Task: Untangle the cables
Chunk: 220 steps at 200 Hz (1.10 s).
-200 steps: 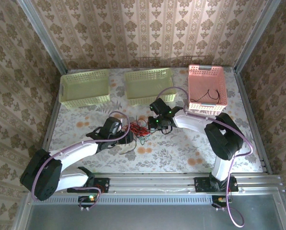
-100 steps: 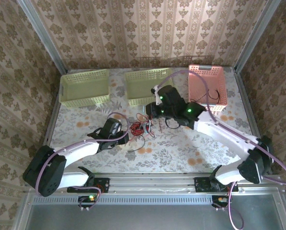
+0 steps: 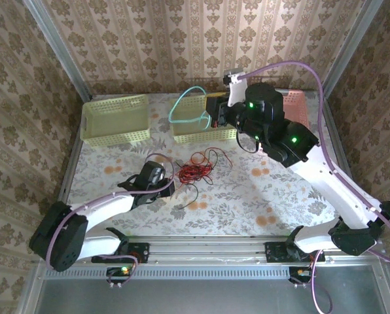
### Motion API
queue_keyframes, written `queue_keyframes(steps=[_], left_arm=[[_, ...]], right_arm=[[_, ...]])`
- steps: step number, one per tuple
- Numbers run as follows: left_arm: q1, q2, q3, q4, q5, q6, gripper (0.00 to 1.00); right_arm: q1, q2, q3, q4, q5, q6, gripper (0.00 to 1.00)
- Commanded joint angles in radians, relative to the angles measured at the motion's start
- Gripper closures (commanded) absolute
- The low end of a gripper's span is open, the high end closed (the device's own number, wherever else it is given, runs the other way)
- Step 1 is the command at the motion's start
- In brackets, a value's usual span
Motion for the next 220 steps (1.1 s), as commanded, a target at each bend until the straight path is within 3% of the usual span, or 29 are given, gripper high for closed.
queue_keyframes(steps=[1, 42, 56, 72, 93, 131, 178, 220], left_arm=[[0.014, -0.082, 0.006, -0.072, -0.039, -0.007, 0.71], [0.026, -0.282, -0.007, -0.19, -0.098, -0.024, 0.58], [0.028, -0.357, -0.01, -0.228, -0.111, -0.023, 0.43], [0.031, -0.425, -0.008, -0.266, -0.118, -0.018, 0.19], [0.032, -0.491, -0.004, -0.321, -0.138, -0.025, 0.01], [0.035, -0.541, -0.005, -0.348, -0.139, -0.032, 0.0], [0.041, -0.521, 0.008, -0.341, -0.133, -0.027, 0.01], [0.044, -0.492, 0.018, -0.331, -0.117, -0.025, 0.02]], right_arm=[[-0.031, 0.075, 0.047, 0.012, 0.055, -0.047, 1.0], [-0.145, 0.229, 0.11, 0.014, -0.019, -0.012, 1.0], [-0.175, 0.272, 0.125, 0.04, -0.043, -0.002, 1.0], [-0.203, 0.332, 0.166, 0.06, -0.077, -0.001, 1.0], [-0.234, 0.431, 0.238, 0.053, -0.104, -0.005, 1.0], [-0.279, 0.576, 0.294, 0.028, -0.126, 0.001, 1.0], [-0.317, 0.719, 0.248, 0.044, -0.168, 0.017, 1.0], [-0.35, 0.843, 0.311, -0.023, -0.22, 0.031, 0.99]])
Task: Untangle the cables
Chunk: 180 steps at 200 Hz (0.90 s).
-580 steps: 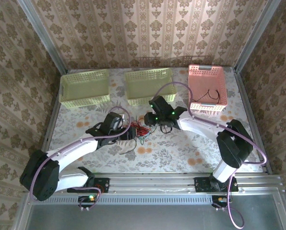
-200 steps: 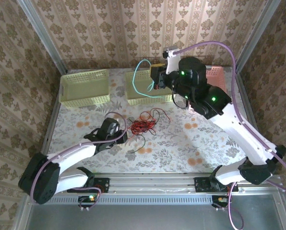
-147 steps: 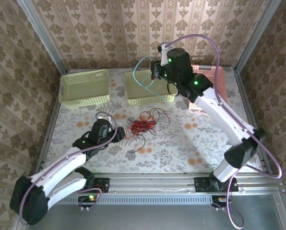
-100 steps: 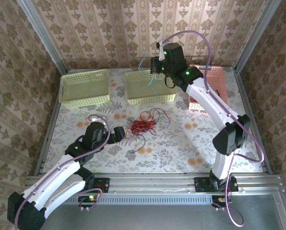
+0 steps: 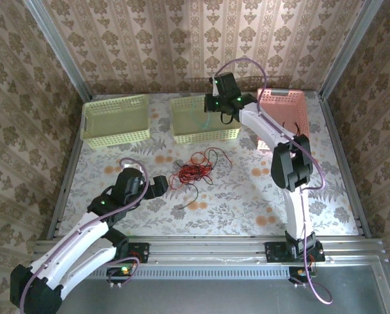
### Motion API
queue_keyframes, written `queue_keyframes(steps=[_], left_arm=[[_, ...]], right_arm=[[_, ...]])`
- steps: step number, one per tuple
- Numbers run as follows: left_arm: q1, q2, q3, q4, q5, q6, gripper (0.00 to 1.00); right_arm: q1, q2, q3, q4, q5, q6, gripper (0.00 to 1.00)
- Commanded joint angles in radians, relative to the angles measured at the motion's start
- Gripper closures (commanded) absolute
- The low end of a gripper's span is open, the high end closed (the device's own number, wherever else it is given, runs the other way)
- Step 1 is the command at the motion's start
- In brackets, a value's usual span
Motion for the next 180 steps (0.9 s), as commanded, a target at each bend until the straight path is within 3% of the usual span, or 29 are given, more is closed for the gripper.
queue_keyframes(steps=[1, 18, 38, 82, 127, 160, 180], left_arm=[[0.01, 0.011, 0.018, 0.001, 0.005, 0.0, 0.02], [0.01, 0.032, 0.023, 0.007, 0.017, -0.001, 0.02], [0.012, 0.065, 0.032, 0.026, 0.041, -0.001, 0.02], [0.012, 0.199, 0.07, 0.105, 0.093, 0.032, 0.05], [0.012, 0.431, 0.193, 0.159, 0.189, 0.092, 0.2], [0.012, 0.573, 0.252, 0.199, 0.258, 0.115, 0.33], [0.012, 0.649, 0.276, 0.221, 0.285, 0.123, 0.41]], right_arm=[[-0.02, 0.054, 0.058, -0.057, -0.046, 0.019, 0.98], [-0.029, 0.093, 0.137, -0.138, -0.037, 0.024, 0.71], [-0.031, 0.048, 0.134, -0.178, -0.006, 0.015, 0.61], [0.011, -0.252, -0.138, -0.085, 0.076, 0.007, 0.58], [0.13, -0.635, -0.667, 0.058, 0.14, 0.078, 0.56], [0.195, -0.805, -1.022, 0.18, 0.063, 0.243, 0.54], [0.213, -0.834, -1.161, 0.281, -0.007, 0.32, 0.51]])
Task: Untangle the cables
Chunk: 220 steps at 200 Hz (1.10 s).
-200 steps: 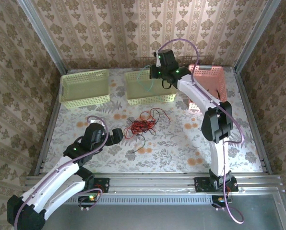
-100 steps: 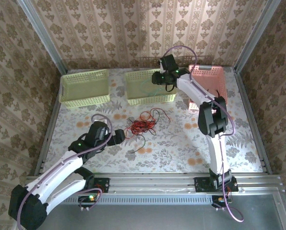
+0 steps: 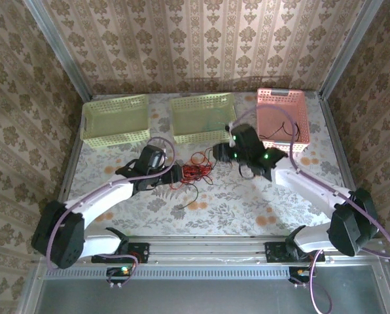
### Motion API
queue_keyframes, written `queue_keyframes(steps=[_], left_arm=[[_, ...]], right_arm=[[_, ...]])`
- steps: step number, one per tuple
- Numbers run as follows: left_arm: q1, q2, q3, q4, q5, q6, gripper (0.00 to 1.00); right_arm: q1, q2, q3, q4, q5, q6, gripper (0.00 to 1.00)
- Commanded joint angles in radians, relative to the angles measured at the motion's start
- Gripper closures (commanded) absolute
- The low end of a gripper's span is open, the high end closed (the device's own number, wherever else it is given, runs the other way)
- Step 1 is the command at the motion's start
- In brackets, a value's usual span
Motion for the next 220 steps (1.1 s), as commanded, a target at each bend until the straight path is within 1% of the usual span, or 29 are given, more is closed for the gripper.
queue_keyframes(steps=[1, 16, 29, 34, 45, 58, 77, 87, 94, 98, 106, 115, 121, 130, 162, 194, 197, 220], left_arm=[[0.007, 0.069, 0.042, 0.039, 0.07, 0.036, 0.41], [0.005, 0.123, 0.06, 0.052, 0.079, 0.043, 0.49], [0.005, 0.167, 0.078, 0.059, 0.086, 0.053, 0.56], [0.005, 0.179, 0.082, 0.059, 0.086, 0.053, 0.59], [0.004, 0.198, 0.086, 0.066, 0.086, 0.053, 0.63], [0.002, 0.208, 0.081, 0.078, 0.083, 0.052, 0.65], [0.003, 0.211, 0.069, 0.089, 0.067, 0.056, 0.72], [0.004, 0.212, 0.065, 0.089, 0.06, 0.063, 0.79], [0.004, 0.209, 0.062, 0.088, 0.057, 0.066, 0.84], [0.005, 0.209, 0.061, 0.087, 0.056, 0.067, 0.86], [0.007, 0.205, 0.06, 0.083, 0.054, 0.069, 0.92], [0.007, 0.197, 0.057, 0.075, 0.053, 0.075, 1.0], [0.009, 0.192, 0.056, 0.068, 0.049, 0.079, 1.0], [0.011, 0.18, 0.054, 0.059, 0.049, 0.086, 1.0], [0.015, 0.117, 0.032, 0.04, 0.057, 0.083, 1.0], [0.015, 0.013, 0.008, 0.029, 0.083, 0.06, 1.0], [0.015, 0.001, 0.007, 0.025, 0.083, 0.057, 1.0], [0.015, -0.085, 0.016, -0.016, 0.086, 0.06, 1.0]], right_arm=[[0.015, -0.021, -0.141, 0.13, -0.079, 0.142, 0.51], [0.02, 0.002, -0.193, 0.197, -0.124, 0.169, 0.49], [0.027, 0.031, -0.195, 0.224, -0.143, 0.172, 0.49], [0.028, 0.069, -0.194, 0.24, -0.151, 0.171, 0.49], [0.029, 0.116, -0.188, 0.278, -0.16, 0.169, 0.48], [0.029, 0.179, -0.163, 0.307, -0.168, 0.172, 0.48], [0.029, 0.263, -0.121, 0.369, -0.214, 0.182, 0.5], [0.029, 0.298, -0.101, 0.385, -0.214, 0.186, 0.54], [0.029, 0.316, -0.09, 0.395, -0.214, 0.188, 0.6], [0.029, 0.322, -0.085, 0.394, -0.21, 0.191, 0.64], [0.029, 0.33, -0.077, 0.398, -0.212, 0.192, 0.77], [0.029, 0.331, -0.073, 0.395, -0.206, 0.195, 0.87], [0.029, 0.325, -0.076, 0.389, -0.198, 0.196, 0.94], [0.029, 0.309, -0.085, 0.387, -0.191, 0.195, 1.0], [0.033, 0.19, -0.135, 0.353, -0.148, 0.184, 1.0], [0.042, 0.045, -0.132, 0.24, -0.066, 0.131, 1.0], [0.042, 0.012, -0.129, 0.23, -0.061, 0.125, 1.0], [0.043, -0.073, -0.109, 0.164, -0.015, 0.093, 1.0]])
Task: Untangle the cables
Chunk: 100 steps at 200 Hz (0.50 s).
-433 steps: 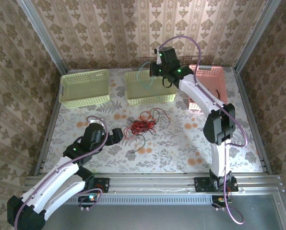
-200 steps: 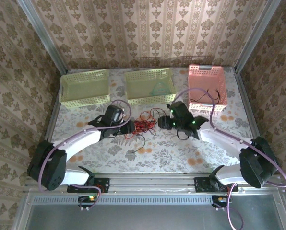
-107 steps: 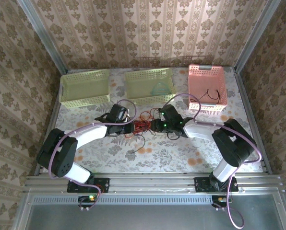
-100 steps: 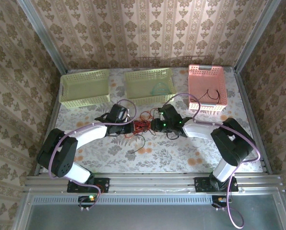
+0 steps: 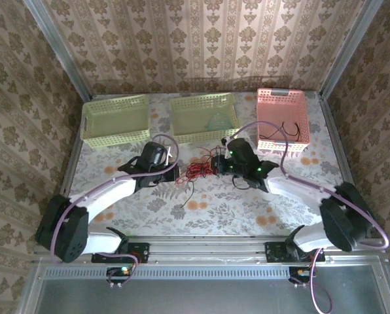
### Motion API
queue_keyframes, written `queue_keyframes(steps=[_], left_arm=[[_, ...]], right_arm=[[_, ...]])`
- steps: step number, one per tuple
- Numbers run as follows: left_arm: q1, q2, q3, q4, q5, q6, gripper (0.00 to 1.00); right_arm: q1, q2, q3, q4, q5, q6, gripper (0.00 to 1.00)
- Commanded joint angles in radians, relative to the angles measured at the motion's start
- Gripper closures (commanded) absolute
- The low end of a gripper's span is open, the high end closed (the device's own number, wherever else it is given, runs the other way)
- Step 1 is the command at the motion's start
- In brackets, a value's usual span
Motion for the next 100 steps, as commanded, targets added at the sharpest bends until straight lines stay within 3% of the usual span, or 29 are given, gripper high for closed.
queue_keyframes(steps=[1, 29, 44, 58, 100], left_arm=[[0.007, -0.083, 0.0, -0.052, 0.015, -0.003, 1.0], [0.009, -0.148, 0.007, -0.088, -0.009, -0.004, 1.0], [0.01, -0.149, 0.016, -0.102, 0.015, 0.002, 0.59], [0.007, -0.14, 0.027, -0.114, 0.045, 0.007, 0.36], [0.0, -0.158, 0.048, -0.143, 0.031, 0.005, 0.29]], right_arm=[[0.005, -0.09, 0.029, -0.102, 0.091, -0.056, 1.0], [0.01, -0.165, 0.068, -0.155, 0.097, -0.078, 1.0], [0.026, -0.197, 0.094, -0.175, 0.102, -0.09, 1.0], [0.052, -0.211, 0.131, -0.207, 0.105, -0.103, 1.0], [0.111, -0.174, 0.186, -0.224, 0.078, -0.079, 1.0]])
